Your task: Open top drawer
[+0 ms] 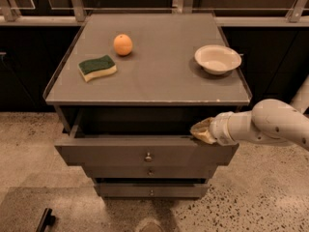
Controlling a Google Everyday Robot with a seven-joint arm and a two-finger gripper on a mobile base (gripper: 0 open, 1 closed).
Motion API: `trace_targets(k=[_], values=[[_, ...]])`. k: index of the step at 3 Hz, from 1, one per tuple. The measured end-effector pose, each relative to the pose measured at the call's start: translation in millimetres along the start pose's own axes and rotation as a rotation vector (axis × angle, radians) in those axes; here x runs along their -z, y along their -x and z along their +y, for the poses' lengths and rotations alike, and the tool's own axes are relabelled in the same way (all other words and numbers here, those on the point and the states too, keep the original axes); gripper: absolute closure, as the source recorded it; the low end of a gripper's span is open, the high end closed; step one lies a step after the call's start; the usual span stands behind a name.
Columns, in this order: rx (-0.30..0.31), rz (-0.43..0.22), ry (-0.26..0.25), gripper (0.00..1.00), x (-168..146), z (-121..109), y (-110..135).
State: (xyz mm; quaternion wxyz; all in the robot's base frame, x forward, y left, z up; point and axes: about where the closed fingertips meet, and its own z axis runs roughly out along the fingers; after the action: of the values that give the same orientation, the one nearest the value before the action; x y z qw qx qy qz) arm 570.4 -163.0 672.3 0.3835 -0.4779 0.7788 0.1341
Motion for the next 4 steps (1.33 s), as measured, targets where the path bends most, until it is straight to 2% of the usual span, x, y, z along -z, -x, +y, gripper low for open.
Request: trace_targets(k=[1,2,3,4], values=[[0.000,0.000,0.000,1.00,0,0,0],[-0.003,-0.056,0.072,1.00,6,33,2],[-0.003,-0.056,0.072,1.00,7,33,3],[-0.015,-0.090,0.106,1.00,9,51,5]])
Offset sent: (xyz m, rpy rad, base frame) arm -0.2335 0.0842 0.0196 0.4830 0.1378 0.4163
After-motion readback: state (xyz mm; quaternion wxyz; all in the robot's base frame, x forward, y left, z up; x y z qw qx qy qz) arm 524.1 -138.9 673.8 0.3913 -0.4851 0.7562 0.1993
